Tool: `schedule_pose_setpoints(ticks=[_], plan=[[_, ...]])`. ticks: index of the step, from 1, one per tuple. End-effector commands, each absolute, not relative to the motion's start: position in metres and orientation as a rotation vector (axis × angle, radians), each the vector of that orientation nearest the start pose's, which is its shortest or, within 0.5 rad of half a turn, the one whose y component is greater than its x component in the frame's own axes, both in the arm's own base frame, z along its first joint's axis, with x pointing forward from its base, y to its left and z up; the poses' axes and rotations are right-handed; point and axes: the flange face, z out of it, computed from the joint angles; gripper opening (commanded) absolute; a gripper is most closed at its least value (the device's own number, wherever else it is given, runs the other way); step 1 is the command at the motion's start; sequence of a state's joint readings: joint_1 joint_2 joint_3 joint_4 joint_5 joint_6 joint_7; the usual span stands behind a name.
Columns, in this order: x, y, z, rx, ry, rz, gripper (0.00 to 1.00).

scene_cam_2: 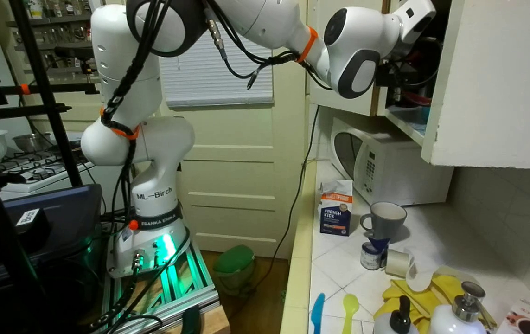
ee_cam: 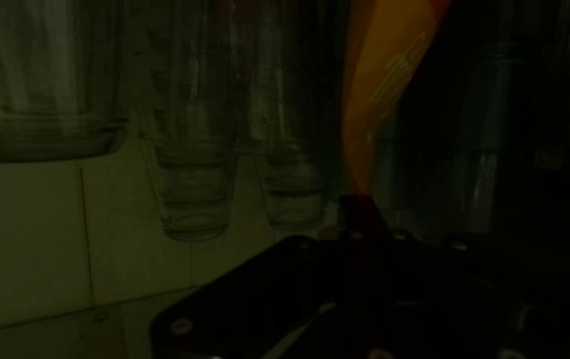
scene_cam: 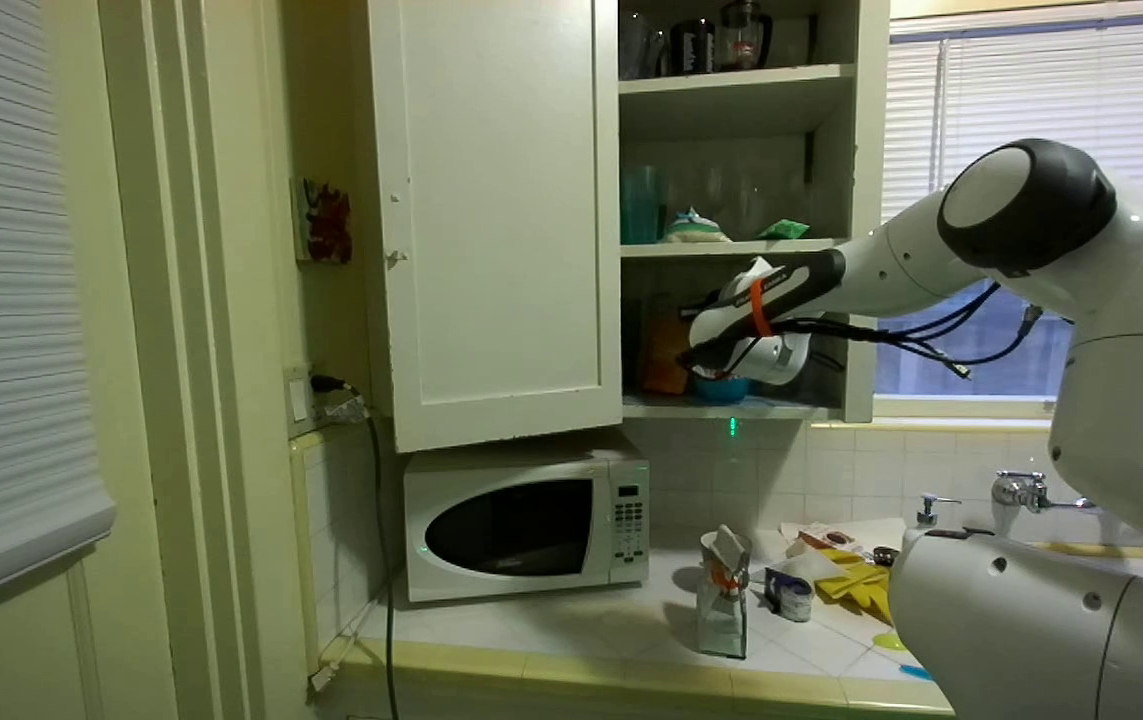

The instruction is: Take the orange packet out of the open cabinet and put it on the counter.

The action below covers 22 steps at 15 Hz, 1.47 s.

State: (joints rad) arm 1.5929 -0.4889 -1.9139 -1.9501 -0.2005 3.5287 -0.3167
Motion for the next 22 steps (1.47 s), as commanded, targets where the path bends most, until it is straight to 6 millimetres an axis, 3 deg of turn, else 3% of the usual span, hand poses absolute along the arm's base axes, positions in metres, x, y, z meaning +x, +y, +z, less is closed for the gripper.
schedule_pose_setpoints(ticks=[1,9,17,22], plan=[[0.559,-0.295,0.544,-2.5,0.21,-2.151,0.0],[0.542,-0.248,0.545,-2.465,0.129,-2.157,0.0],[0.497,-0.218,0.531,-2.416,0.119,-2.266,0.0],[0.477,-0.2,0.535,-2.366,0.091,-2.321,0.0]])
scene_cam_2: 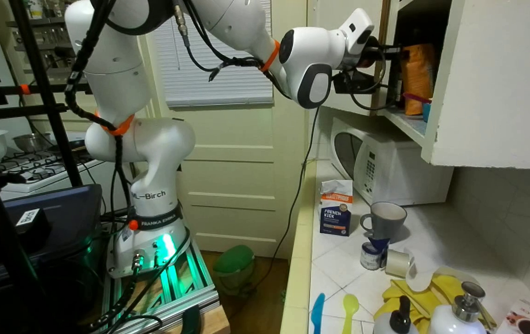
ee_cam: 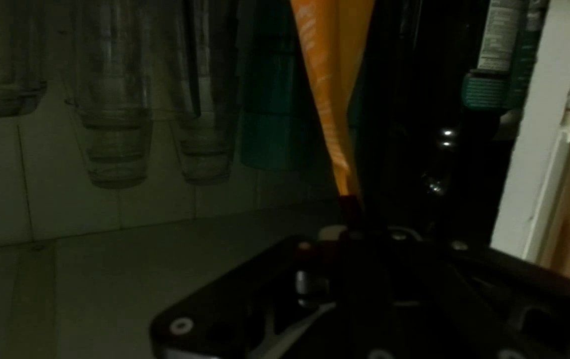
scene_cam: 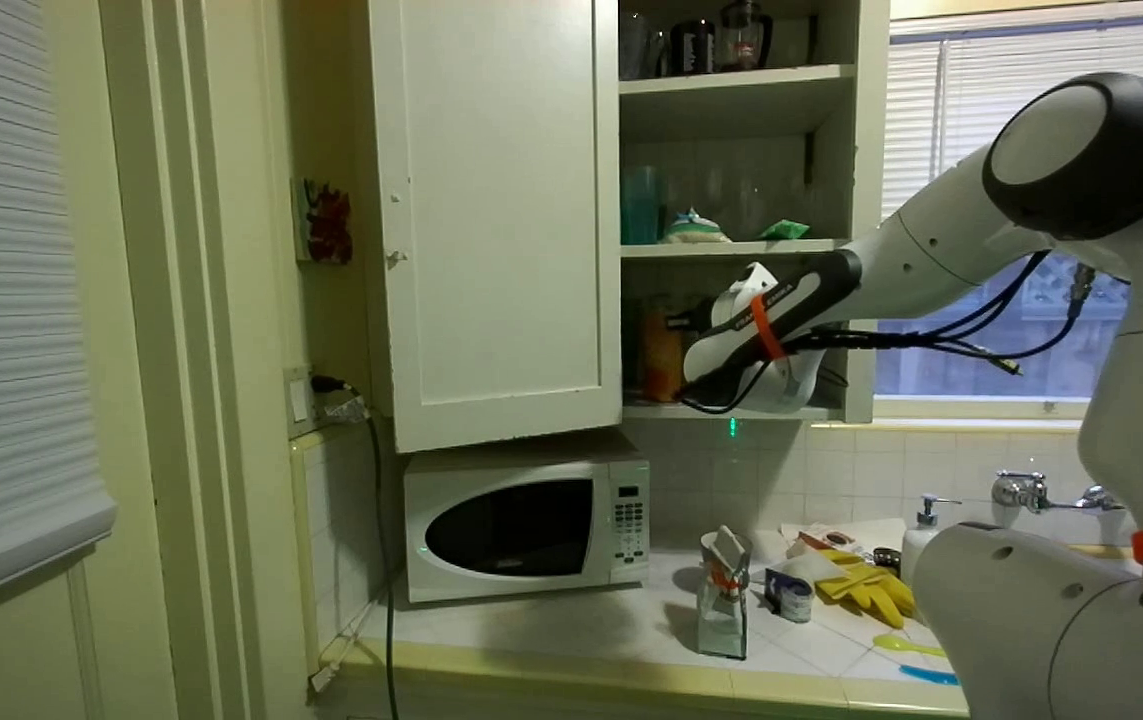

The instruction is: Take the orange packet out of the open cabinet and put it on the counter.

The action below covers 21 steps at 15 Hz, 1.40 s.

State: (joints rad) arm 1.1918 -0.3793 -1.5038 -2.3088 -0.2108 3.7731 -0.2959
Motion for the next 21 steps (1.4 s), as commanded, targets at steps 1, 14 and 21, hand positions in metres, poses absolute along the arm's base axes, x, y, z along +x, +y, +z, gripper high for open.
schedule_pose_setpoints(ticks=[1,14,21], plan=[[0.473,-0.196,0.536,-2.355,0.088,-2.341,0.0],[0.378,-0.175,0.51,-2.447,0.161,-2.276,0.0],[0.352,-0.175,0.521,-2.487,0.199,-2.246,0.0]])
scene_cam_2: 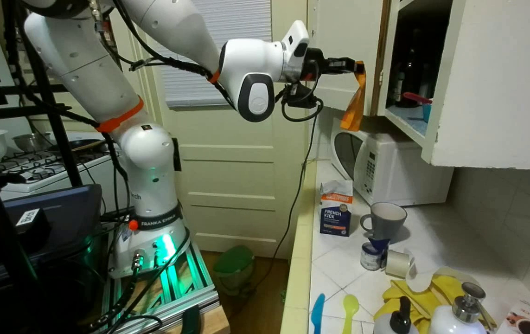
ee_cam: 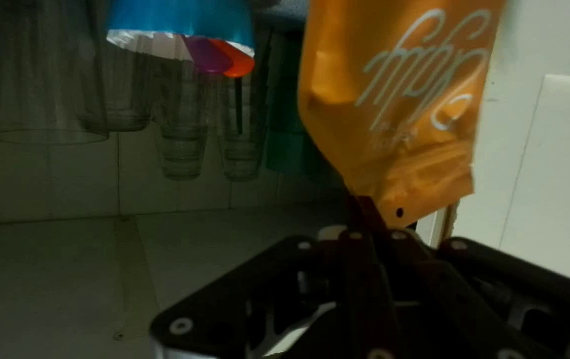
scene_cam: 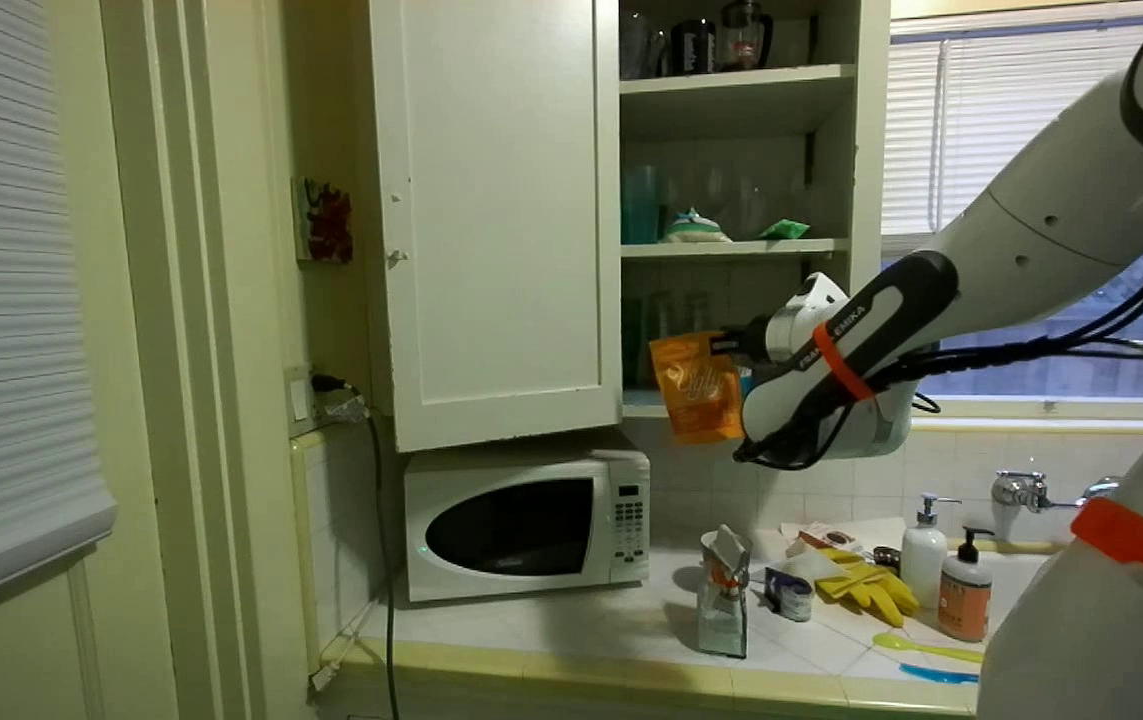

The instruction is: Take the orange packet out of the open cabinet and put it on the counter.

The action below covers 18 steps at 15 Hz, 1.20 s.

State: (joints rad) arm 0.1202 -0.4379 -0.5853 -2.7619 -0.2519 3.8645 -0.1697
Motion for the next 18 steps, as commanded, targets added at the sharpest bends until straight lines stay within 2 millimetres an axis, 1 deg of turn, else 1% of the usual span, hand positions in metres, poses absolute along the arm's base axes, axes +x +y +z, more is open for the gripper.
schedule_pose_setpoints(ticks=[1,3,5,7,9,11,14,15,16,18], plan=[[0.35,-0.181,0.523,-2.494,0.25,-2.245,0.0],[0.347,-0.195,0.522,-2.5,0.387,-2.26,0.0],[0.34,-0.211,0.519,-2.531,0.523,-2.304,0.0],[0.336,-0.22,0.518,-2.575,0.624,-2.267,0.0],[0.339,-0.219,0.514,-2.59,0.656,-2.178,0.0],[0.345,-0.214,0.51,-2.613,0.657,-2.076,0.0],[0.353,-0.209,0.5,-2.646,0.678,-1.884,0.0],[0.353,-0.212,0.498,-2.655,0.655,-1.967,0.01],[0.355,-0.21,0.496,-2.664,0.663,-1.925,0.01],[0.356,-0.209,0.495,-2.662,0.664,-1.909,0.01]])
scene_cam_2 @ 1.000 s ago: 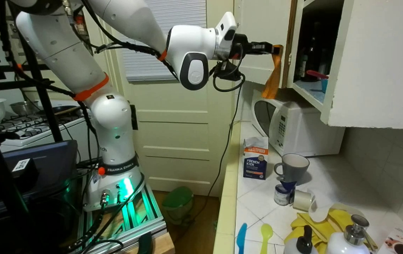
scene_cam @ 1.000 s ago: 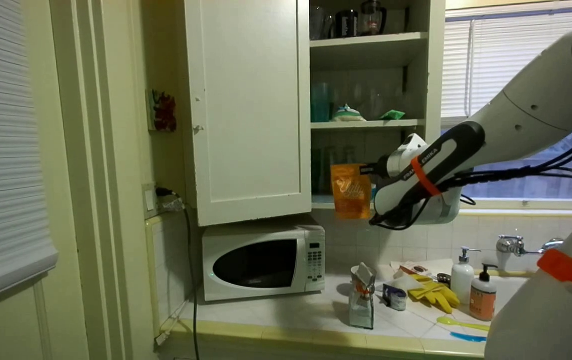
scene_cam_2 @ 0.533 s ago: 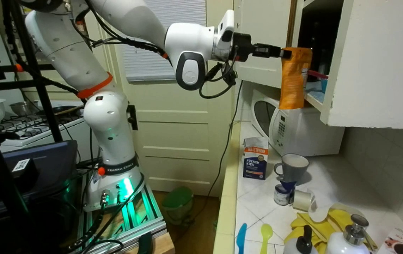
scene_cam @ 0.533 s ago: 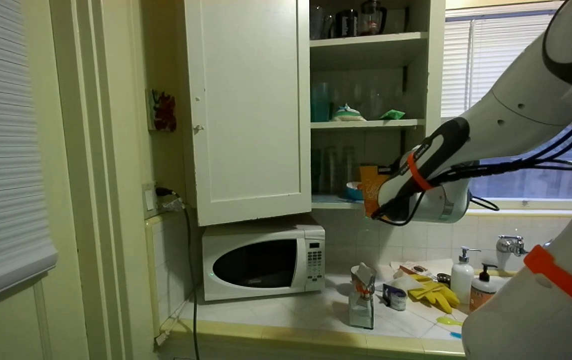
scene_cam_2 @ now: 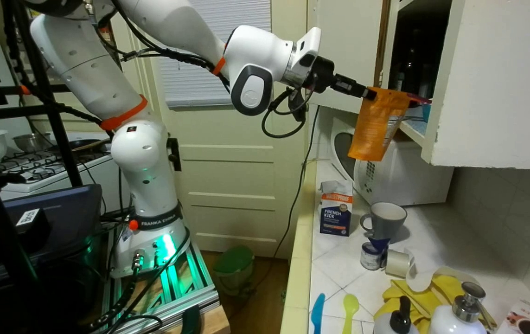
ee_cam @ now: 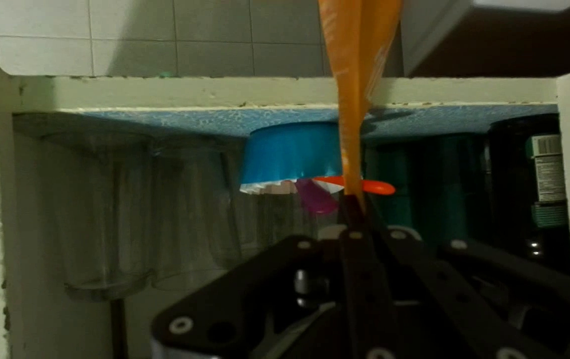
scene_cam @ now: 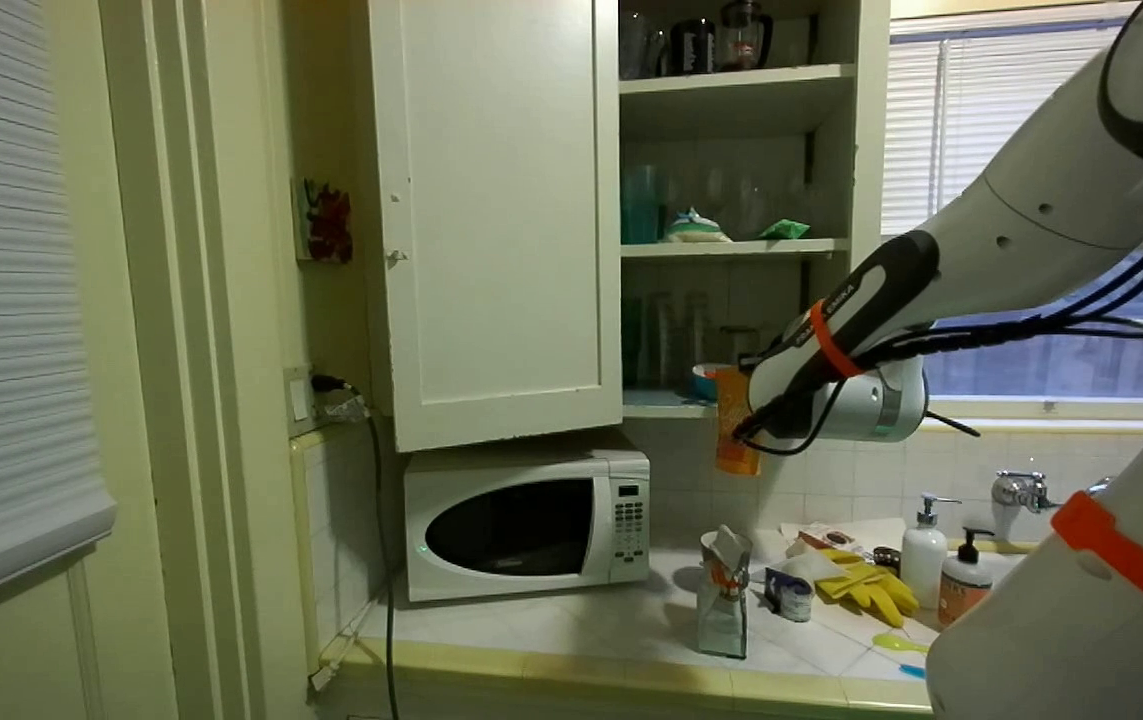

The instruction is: Take the orange packet out of the open cabinet and put it on the counter.

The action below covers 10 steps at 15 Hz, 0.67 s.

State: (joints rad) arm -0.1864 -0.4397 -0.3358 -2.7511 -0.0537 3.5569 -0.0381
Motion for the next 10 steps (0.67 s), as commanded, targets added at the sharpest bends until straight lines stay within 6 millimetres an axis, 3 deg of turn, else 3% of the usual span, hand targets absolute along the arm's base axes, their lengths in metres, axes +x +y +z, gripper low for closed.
schedule_pose_setpoints(ticks=[1,7,10], plan=[[0.355,-0.209,0.496,-2.661,0.665,-1.909,0.01],[0.358,-0.226,0.463,-2.775,0.814,-1.885,0.0],[0.361,-0.223,0.445,-2.797,0.913,-1.864,0.0]])
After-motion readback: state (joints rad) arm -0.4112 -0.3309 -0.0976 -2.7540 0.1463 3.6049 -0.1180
